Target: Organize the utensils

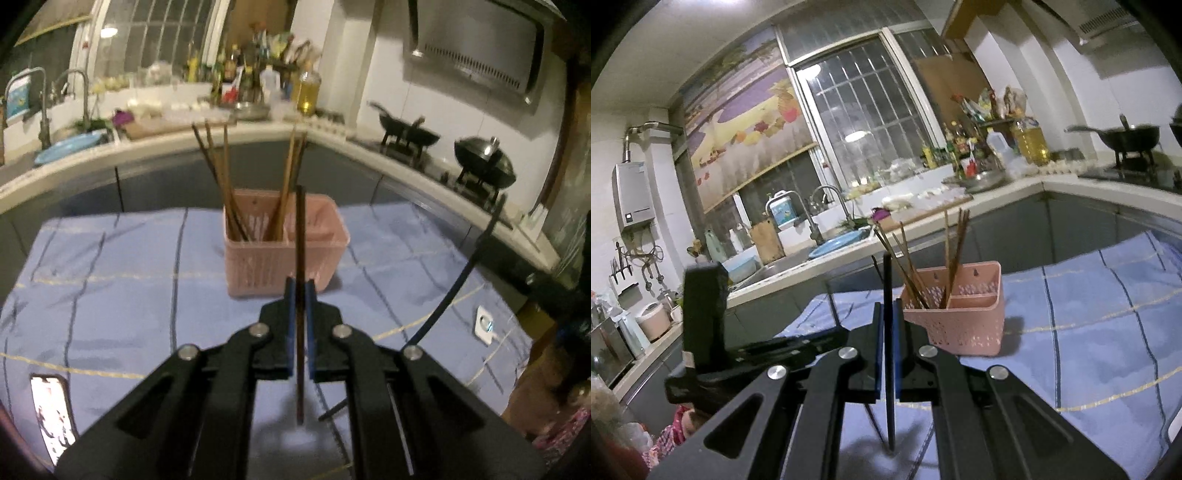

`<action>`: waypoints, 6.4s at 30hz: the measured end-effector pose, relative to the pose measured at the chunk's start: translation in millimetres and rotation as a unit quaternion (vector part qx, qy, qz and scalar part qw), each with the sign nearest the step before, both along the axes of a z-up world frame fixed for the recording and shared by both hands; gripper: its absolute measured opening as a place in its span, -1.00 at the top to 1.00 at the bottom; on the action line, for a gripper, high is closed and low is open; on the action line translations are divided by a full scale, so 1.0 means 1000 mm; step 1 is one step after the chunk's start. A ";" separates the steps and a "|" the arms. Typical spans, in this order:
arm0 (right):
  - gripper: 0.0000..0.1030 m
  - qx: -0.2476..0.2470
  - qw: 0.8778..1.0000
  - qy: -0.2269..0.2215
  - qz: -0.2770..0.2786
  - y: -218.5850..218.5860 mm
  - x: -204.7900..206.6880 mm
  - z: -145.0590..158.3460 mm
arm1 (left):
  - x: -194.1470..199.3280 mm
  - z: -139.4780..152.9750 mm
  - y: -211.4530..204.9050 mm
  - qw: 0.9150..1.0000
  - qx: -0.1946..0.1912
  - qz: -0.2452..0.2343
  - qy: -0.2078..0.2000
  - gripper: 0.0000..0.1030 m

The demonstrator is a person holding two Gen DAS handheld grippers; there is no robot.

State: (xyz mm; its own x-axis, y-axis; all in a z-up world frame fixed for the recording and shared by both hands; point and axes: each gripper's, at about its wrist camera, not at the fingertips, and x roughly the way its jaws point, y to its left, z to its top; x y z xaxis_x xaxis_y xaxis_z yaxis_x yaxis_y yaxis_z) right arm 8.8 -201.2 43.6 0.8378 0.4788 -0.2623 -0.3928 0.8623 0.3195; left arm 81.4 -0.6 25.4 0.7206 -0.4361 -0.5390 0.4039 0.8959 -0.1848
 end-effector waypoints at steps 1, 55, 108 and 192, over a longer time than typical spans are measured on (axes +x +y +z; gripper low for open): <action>0.91 -0.002 1.000 -0.002 0.001 0.001 0.001 0.003 | 0.000 0.007 0.001 1.000 -0.004 0.000 -0.008 0.92; -0.02 0.022 0.997 -0.035 -0.068 0.000 0.069 0.027 | 0.025 0.068 0.034 0.985 -0.012 0.135 -0.105 -0.12; -0.65 0.091 0.994 0.019 -0.060 -0.001 -0.114 -0.006 | -0.163 0.031 0.024 0.958 0.130 0.217 -0.134 -0.88; -0.87 0.015 0.985 0.115 -0.126 -0.006 -0.040 -0.074 | -0.061 -0.056 0.012 0.969 0.168 0.178 0.017 -0.88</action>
State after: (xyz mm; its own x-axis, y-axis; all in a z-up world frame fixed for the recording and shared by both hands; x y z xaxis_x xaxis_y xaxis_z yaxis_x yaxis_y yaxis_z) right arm -30.7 -206.9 -30.4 0.8512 0.2738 -0.4477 -0.0821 0.9121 0.4017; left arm 20.0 11.3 -30.2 0.7728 0.0425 -0.6332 0.0559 0.9893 0.1346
